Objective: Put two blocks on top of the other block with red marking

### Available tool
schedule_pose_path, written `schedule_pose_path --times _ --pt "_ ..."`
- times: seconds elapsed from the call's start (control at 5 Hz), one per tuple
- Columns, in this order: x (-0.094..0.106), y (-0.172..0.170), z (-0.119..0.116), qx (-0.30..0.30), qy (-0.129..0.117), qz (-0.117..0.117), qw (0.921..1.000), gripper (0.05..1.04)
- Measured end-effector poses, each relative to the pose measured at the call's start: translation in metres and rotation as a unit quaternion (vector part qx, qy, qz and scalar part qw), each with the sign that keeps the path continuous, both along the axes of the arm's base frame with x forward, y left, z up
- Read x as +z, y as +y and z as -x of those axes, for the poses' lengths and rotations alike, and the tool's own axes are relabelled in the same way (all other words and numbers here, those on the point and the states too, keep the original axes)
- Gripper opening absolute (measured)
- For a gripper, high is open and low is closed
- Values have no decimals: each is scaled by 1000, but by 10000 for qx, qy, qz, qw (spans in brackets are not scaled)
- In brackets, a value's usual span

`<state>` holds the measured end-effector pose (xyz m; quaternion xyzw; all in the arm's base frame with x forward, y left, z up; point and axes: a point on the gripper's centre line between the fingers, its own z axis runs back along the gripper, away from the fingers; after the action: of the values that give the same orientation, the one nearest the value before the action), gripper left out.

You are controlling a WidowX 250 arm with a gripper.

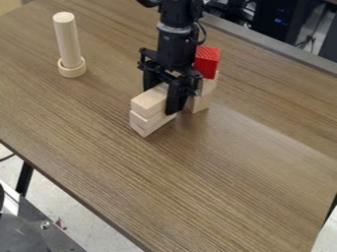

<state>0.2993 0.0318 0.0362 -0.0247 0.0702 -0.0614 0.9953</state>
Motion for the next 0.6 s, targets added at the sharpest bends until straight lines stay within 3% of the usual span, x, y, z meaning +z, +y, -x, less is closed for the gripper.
schedule_pose_path --times 0.2,0.4,0.6 --pt "0 -1 -3 22 9 -4 10000 678" --pt "-3 1 -1 5 114 -38 9999 950" --pt "-4 2 -1 -38 106 -106 9999 1000"
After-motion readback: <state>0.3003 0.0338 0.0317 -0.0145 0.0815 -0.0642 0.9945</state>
